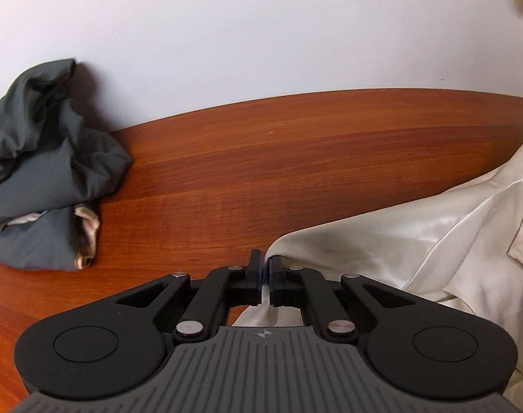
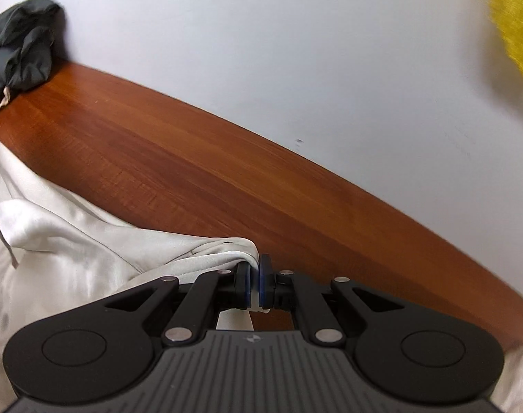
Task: Fold clothes
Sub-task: 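Lower the shirt onto the table and open both grippers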
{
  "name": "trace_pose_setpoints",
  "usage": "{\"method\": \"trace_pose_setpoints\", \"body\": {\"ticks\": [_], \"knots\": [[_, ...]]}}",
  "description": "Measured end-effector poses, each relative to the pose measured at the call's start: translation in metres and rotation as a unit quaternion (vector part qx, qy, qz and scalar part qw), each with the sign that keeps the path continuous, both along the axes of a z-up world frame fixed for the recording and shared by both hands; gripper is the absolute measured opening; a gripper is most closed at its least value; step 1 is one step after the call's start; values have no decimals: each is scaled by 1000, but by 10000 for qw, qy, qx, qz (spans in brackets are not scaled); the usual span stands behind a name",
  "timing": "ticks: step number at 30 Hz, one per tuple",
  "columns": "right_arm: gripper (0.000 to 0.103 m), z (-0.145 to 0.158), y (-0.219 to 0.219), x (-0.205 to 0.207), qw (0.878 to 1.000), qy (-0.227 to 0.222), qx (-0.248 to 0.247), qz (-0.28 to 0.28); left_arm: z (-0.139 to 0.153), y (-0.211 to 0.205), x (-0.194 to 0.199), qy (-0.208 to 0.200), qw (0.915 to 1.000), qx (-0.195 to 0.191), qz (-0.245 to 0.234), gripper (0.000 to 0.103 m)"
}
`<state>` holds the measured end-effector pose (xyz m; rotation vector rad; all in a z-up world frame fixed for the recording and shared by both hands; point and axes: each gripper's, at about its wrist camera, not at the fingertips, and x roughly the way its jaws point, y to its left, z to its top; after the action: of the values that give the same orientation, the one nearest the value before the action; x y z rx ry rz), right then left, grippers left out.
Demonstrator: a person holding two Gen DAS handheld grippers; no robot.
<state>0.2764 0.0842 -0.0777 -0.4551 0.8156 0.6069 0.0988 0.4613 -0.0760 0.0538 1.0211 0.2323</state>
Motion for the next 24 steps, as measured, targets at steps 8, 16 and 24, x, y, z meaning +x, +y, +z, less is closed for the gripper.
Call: {"method": "trace_pose_setpoints", "body": {"ticks": [8, 16, 24], "knots": [[18, -2, 3, 1, 9996, 166, 203, -78, -17, 31, 3, 268, 9982, -91, 522, 7], [22, 21, -50, -28, 9979, 261, 358, -463, -20, 40, 1, 301, 9970, -135, 703, 29], [22, 20, -94, -73, 9957, 544, 280, -689, -6, 27, -22, 165, 9982, -282, 505, 36]]}}
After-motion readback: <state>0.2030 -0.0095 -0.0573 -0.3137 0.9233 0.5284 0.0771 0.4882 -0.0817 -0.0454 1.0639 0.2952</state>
